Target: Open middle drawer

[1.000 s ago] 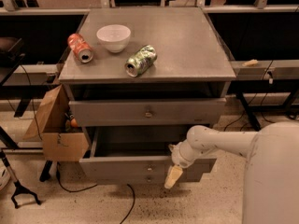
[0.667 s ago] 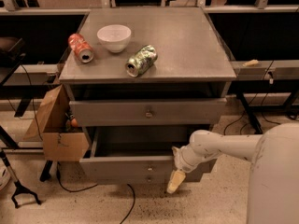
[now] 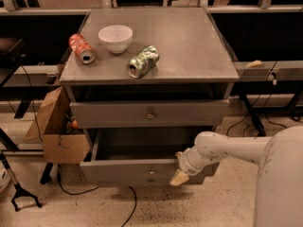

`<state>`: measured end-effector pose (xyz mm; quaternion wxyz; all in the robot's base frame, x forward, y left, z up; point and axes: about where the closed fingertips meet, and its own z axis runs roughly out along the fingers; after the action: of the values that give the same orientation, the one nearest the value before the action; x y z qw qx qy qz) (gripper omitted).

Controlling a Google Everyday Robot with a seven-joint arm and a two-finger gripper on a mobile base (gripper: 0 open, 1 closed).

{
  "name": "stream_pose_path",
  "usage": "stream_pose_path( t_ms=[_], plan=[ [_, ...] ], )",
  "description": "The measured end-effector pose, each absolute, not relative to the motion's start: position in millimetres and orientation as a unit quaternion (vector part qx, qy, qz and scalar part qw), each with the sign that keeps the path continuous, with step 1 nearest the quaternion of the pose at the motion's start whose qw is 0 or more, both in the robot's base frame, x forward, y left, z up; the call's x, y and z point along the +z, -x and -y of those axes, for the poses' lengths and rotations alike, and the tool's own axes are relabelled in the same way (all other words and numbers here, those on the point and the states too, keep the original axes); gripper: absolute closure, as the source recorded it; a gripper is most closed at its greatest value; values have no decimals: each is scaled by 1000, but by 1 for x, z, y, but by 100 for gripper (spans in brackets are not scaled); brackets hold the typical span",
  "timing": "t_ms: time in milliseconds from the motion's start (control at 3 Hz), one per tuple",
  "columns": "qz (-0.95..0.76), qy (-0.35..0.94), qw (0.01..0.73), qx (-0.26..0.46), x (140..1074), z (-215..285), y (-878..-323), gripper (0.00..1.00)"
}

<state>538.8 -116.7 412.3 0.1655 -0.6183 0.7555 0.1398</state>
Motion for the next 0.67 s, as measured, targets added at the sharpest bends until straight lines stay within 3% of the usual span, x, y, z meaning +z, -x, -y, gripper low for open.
stream_pose_path(
  t_ms=[667],
  plan=[
    [-756,618,166,139,421,116,-546,86]
  ],
)
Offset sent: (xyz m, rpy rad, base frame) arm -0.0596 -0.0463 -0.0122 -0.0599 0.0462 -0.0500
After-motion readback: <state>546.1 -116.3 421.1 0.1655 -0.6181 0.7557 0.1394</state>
